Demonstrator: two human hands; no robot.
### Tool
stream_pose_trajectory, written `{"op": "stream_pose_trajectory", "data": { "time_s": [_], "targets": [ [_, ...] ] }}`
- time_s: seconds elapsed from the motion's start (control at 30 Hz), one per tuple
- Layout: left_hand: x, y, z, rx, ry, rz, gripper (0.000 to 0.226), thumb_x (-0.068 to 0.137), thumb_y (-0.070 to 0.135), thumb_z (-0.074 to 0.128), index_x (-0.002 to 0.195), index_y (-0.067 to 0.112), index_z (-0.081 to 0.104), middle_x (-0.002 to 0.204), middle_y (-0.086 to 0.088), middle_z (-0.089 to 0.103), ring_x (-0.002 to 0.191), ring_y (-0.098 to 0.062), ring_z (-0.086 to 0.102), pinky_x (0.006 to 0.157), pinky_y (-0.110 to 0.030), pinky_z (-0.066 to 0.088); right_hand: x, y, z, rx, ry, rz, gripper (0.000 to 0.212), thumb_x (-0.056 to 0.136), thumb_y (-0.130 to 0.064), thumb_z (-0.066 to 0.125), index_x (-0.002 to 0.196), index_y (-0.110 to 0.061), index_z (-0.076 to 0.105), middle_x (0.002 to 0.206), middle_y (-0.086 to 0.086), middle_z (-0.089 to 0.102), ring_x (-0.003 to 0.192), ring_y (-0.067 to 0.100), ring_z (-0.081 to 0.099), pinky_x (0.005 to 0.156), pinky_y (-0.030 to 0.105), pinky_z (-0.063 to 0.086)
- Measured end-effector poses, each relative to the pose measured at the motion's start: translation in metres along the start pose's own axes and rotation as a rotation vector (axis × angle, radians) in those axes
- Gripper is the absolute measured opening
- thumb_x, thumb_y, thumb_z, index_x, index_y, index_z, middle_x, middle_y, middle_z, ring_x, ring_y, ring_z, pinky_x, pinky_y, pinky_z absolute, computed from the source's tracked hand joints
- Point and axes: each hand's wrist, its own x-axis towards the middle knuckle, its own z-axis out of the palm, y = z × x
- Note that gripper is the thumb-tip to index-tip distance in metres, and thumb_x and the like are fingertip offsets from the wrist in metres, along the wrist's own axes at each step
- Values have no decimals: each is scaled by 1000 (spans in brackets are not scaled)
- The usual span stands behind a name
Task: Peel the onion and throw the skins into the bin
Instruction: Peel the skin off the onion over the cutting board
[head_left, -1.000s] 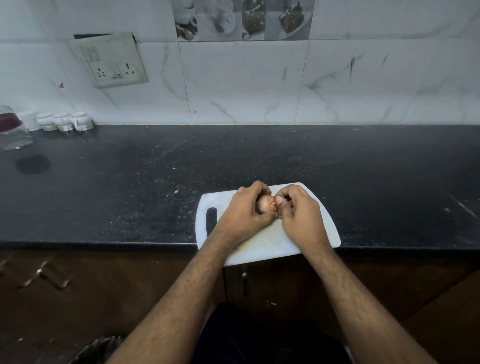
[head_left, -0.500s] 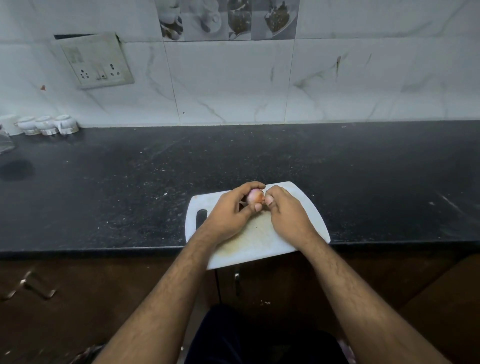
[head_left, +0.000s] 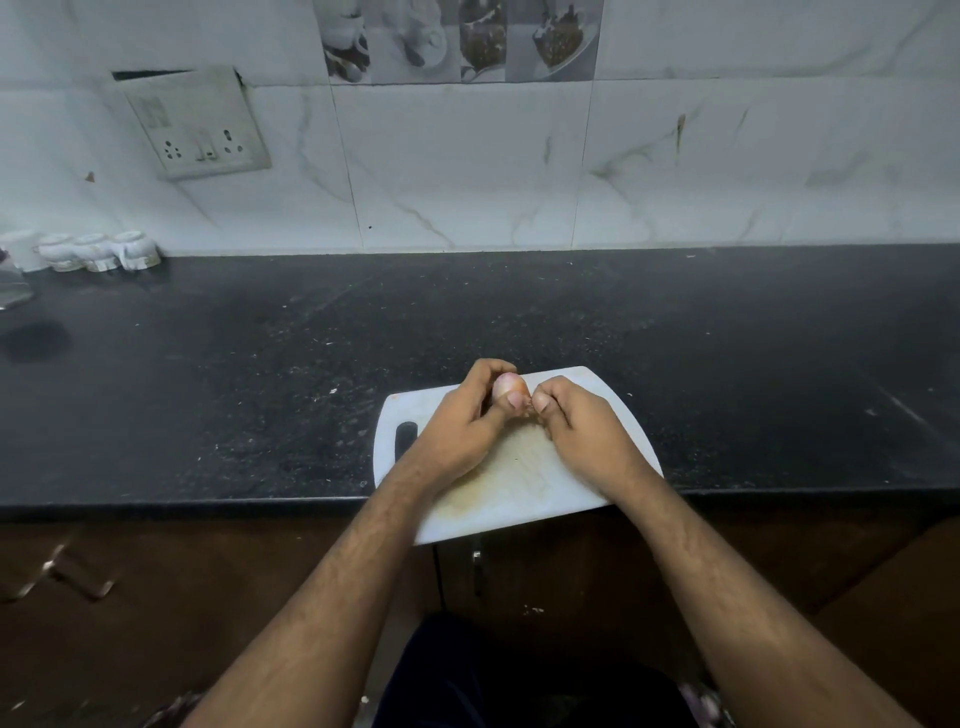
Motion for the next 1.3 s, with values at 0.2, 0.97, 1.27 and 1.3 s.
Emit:
{"op": "stream_pose_trajectory", "data": {
  "time_s": [0.2, 0.97, 1.27, 1.3],
  "targets": [
    [0, 5, 1, 61, 18, 18, 29, 112, 35, 45, 136, 23, 56, 118, 6, 71, 115, -9, 63, 96, -21, 45, -6, -11, 13, -215, 14, -18, 18, 107, -24, 36, 94, -21, 49, 96, -5, 56, 83, 10, 53, 71, 27, 38],
    [3, 8, 2, 77, -94, 2, 29, 113, 37, 39, 107, 18, 61, 87, 10, 63, 85, -10, 56, 91, -39, 50, -2, -20, 13, -374, -109, -34, 14, 101, -19, 40, 88, -17, 44, 89, -2, 48, 91, 19, 43, 77, 33, 37],
    [5, 9, 7, 87, 27, 16, 28, 114, 38, 32, 107, 22, 54, 92, 12, 60, 90, -11, 59, 93, -38, 50, 1, -29, 5, -194, -85, 10, 32, 94, -19, 49, 65, -17, 35, 68, -2, 44, 70, 15, 40, 66, 38, 40],
    [6, 8, 5, 78, 51, -4, 28, 114, 39, 31, 109, 21, 53, 93, 11, 59, 90, -9, 58, 93, -37, 50, 0, -28, 4, -201, -101, -1, 32, 93, -17, 50, 65, -18, 34, 68, -3, 43, 69, 14, 39, 65, 36, 38]
  ]
}}
